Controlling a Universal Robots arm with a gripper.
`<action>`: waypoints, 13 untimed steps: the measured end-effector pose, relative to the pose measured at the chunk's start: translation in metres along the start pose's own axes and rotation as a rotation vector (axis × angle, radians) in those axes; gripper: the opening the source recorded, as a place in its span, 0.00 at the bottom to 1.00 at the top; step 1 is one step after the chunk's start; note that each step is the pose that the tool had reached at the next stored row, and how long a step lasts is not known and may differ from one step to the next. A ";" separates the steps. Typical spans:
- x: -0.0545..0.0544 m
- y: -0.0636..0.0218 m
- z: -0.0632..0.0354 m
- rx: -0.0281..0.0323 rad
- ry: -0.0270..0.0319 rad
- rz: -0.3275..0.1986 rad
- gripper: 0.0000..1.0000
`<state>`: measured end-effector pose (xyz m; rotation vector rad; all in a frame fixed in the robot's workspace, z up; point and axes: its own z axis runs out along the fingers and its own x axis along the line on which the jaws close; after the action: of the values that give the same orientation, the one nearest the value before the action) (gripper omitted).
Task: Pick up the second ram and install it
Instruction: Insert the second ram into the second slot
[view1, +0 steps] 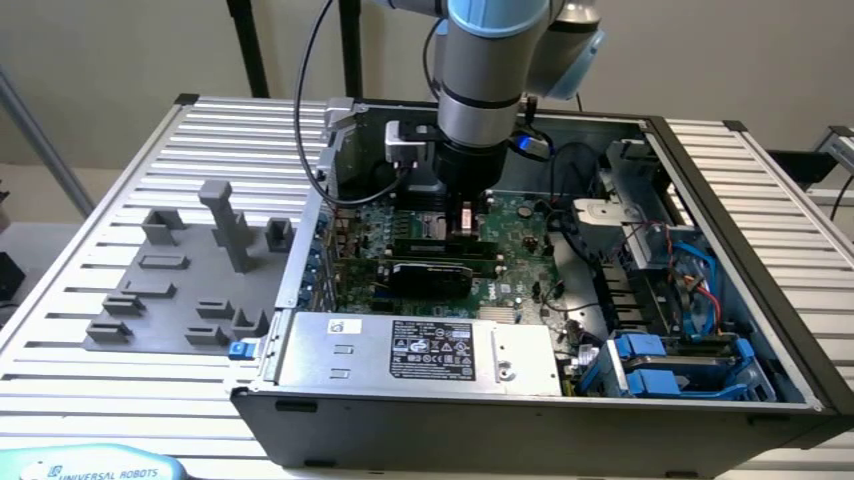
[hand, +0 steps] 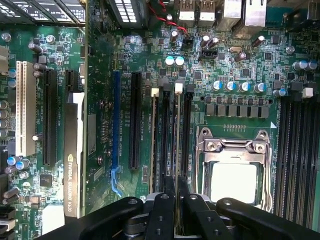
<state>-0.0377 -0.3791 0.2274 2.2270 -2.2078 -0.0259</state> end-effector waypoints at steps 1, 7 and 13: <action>0.000 0.0000 0.0001 0.0000 -0.0001 0.000 0.14; -0.001 0.0002 0.0010 0.0000 0.0000 0.002 0.14; -0.001 0.0010 0.0031 -0.0001 0.0000 0.002 0.14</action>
<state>-0.0387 -0.3780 0.2243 2.2244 -2.2103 -0.0259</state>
